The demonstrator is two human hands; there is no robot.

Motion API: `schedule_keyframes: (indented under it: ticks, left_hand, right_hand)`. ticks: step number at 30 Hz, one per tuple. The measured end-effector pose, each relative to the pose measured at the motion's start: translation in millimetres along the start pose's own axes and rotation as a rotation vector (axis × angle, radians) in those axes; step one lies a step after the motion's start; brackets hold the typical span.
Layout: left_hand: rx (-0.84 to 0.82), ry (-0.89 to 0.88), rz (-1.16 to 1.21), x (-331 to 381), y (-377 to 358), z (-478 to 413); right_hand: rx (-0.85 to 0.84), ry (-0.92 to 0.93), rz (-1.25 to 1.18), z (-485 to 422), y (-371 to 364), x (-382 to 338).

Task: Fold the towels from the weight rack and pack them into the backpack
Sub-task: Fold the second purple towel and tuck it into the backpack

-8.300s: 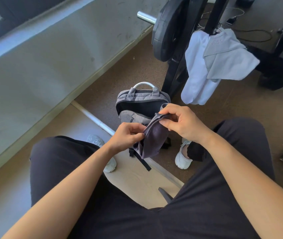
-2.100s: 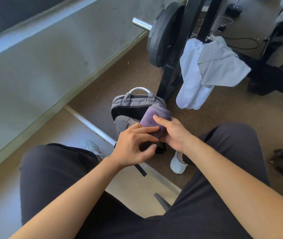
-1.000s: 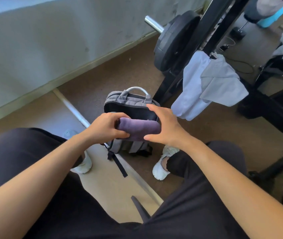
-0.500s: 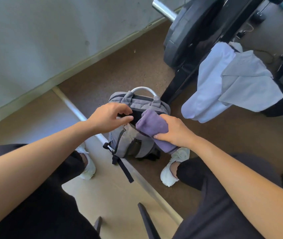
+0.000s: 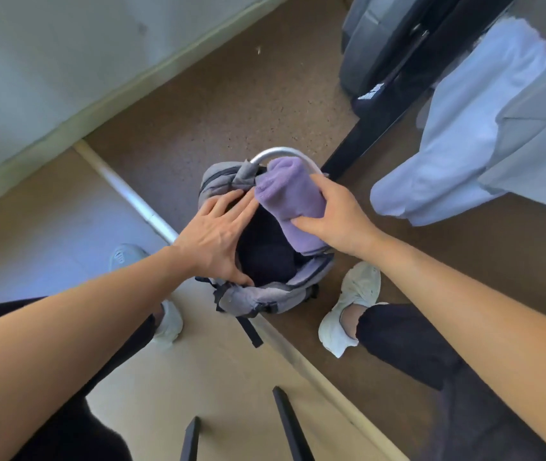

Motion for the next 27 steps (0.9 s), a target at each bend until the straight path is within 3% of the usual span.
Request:
schedule_keyframes:
  ticks: [5, 10, 20, 27]
  left_hand:
    - [0.022, 0.02, 0.011, -2.6, -10.9, 2.9]
    - [-0.004, 0.066, -0.023, -8.8, -9.2, 0.2]
    - [-0.035, 0.09, -0.005, -7.4, -6.5, -9.8]
    - [-0.035, 0.111, 0.008, -5.9, -3.2, -12.7]
  right_hand:
    - [-0.089, -0.039, -0.01, 1.4, -60.7, 42.3]
    - [-0.361, -0.189, 0.308, 16.9, -87.7, 94.0]
    - [-0.483, -0.074, 0.473, 14.7, -110.1, 102.4]
    - [-0.41, -0.064, 0.393, 22.6, -91.2, 85.2]
Point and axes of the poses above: each hand's wrist, its own z-axis away from the middle knuckle, its own y-axis out of the back of the hand, x = y × z, the point moved 6 cm from there along -z, towards the middle knuckle, and after that the axes turned 14 degrees about y, right-handed, at the moved point
